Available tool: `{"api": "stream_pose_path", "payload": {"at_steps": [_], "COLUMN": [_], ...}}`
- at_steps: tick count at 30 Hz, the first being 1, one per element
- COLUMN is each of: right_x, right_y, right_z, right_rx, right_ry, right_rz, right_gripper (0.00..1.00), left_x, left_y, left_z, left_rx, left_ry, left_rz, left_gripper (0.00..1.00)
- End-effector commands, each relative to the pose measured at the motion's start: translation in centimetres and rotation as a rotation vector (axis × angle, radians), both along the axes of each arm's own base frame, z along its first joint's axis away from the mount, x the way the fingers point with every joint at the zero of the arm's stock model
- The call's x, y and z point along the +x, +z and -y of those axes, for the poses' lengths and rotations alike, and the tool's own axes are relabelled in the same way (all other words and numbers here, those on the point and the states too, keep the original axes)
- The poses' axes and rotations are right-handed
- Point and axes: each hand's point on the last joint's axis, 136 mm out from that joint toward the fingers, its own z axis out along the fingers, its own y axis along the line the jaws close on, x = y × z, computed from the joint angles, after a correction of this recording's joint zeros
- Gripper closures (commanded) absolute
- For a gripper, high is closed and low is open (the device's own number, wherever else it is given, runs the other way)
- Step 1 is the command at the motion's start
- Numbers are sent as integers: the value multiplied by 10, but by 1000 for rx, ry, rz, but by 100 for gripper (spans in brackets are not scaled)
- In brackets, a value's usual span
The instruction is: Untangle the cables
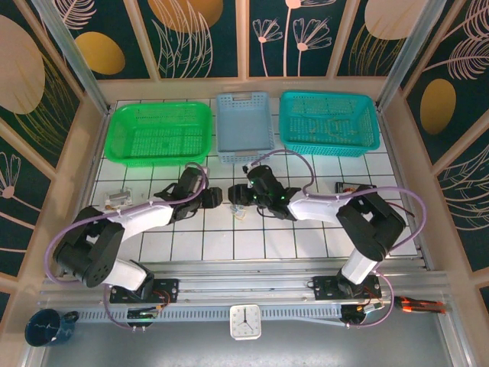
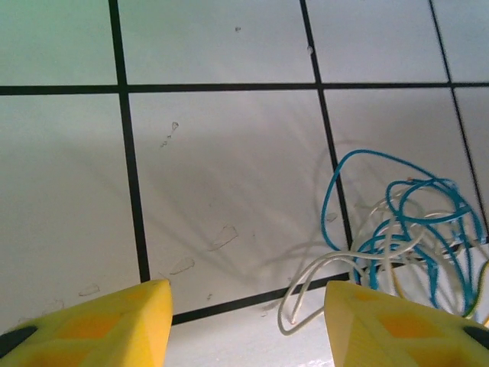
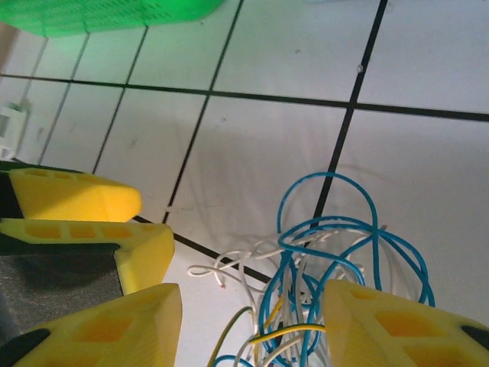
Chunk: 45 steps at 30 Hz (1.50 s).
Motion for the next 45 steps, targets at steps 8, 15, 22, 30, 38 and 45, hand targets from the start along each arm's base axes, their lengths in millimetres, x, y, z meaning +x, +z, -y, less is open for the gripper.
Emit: {"api": "stream_pose_path", "payload": {"at_steps": [8, 15, 22, 30, 38, 45], "right_x": [9, 10, 8, 7, 8, 12], "right_y": [-21, -23, -25, -27, -28, -27], "right_z": [15, 16, 18, 21, 23, 28], "right_rx": [-112, -109, -107, -109, -111, -109], "right_ry": [-40, -37, -40, -41, -43, -50], "right_rz": [28, 24, 18, 14, 15, 18], "right_gripper": [53, 59, 61, 64, 65, 65], "left_x": [-2, -3, -1, -2, -7, -11], "left_y": [-5, -8, -8, 5, 7, 2], "left_z": [14, 31, 35, 26, 37, 36], "left_rx": [15, -17, -18, -24, -107, -95], "left_ry": [-104, -149, -150, -103, -116, -142], "left_rz": [0, -6, -3, 35, 13, 11], "left_gripper": [51, 57, 56, 41, 48, 52]}}
